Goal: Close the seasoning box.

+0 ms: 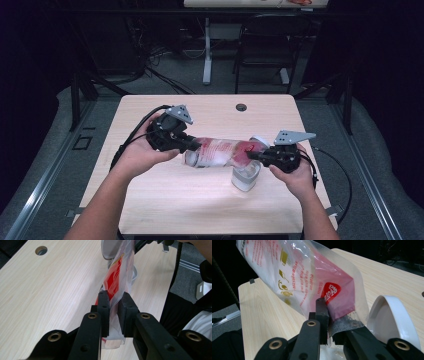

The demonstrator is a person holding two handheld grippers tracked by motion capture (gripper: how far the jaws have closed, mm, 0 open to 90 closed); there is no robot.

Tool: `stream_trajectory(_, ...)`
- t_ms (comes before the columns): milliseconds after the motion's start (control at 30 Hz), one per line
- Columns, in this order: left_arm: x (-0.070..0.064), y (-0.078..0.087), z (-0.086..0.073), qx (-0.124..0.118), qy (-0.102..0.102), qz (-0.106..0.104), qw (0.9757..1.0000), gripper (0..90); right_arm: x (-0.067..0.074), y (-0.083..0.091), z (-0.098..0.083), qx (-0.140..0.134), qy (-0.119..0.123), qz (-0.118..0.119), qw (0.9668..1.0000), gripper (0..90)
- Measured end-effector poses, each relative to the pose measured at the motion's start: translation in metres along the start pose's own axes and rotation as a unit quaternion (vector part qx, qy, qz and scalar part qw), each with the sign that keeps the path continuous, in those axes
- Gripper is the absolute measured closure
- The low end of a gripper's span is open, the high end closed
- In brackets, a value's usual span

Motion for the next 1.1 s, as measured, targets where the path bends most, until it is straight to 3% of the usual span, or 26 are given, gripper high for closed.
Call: stream_trajectory(1100,-0.0021,-0.0001,0.0042,-0.008,-0.003,-0.004,1.0,80.6,-0.0023,-0.0013,-0.0023,0.002,-0.004,-0.002,1.0,85.9)
Point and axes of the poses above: each handheld gripper's, and its own axes: y roughly backward along the jaws, z roughly out of its top, x roughly to its left, the point moved 8 cm from there along -y, roughly forward along the jaws
